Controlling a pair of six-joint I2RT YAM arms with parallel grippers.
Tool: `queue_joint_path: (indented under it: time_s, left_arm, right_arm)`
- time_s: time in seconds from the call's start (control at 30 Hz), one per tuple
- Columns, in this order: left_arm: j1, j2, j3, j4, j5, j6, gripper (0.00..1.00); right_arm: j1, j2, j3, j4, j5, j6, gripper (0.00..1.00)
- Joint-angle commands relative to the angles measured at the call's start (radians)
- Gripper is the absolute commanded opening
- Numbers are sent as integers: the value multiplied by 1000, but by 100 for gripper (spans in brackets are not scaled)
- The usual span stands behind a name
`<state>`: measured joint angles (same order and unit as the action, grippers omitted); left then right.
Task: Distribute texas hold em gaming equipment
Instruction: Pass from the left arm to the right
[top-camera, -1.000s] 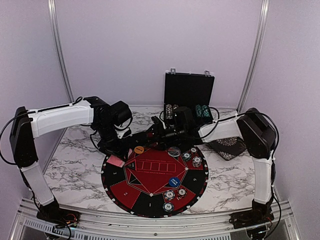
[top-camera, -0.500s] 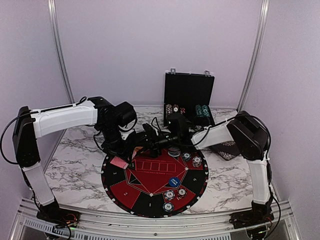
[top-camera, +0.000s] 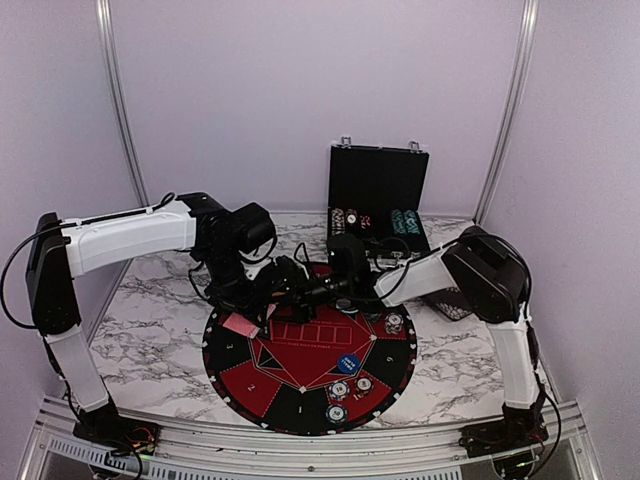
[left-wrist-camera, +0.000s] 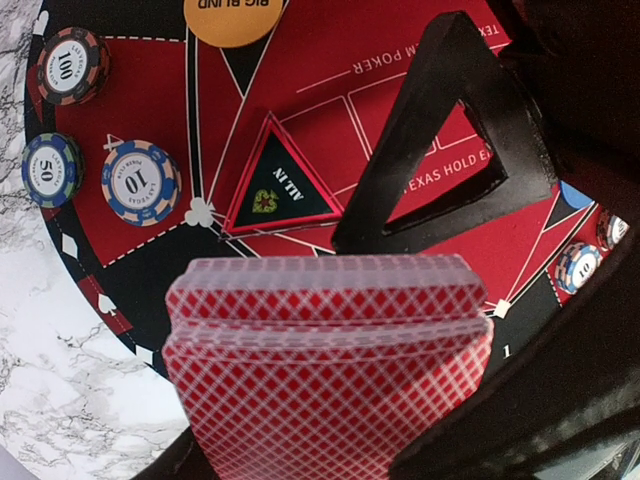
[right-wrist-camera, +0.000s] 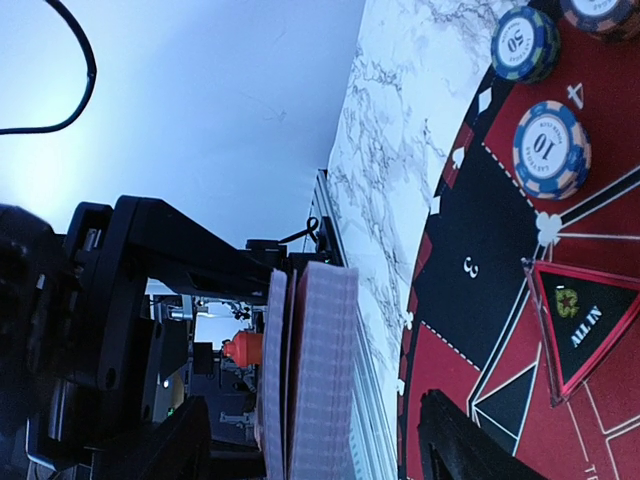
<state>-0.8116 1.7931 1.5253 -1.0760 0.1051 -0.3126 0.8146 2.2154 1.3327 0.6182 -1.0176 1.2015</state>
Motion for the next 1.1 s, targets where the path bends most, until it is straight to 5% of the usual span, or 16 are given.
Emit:
queue_joint_path:
  time_s: [0.0,0.7,1.07]
  left_arm:
    - [-7,1,35,-29,13,10,49]
    - [-11,0,48,-29,15,15,49]
    - [-11,3,44,-29,-8,18,49]
  right_arm:
    - [14,23,41,70,-22,37,68]
    - [27,65,62,131,-38,101,49]
    - [27,73,49,206,-54,170,17]
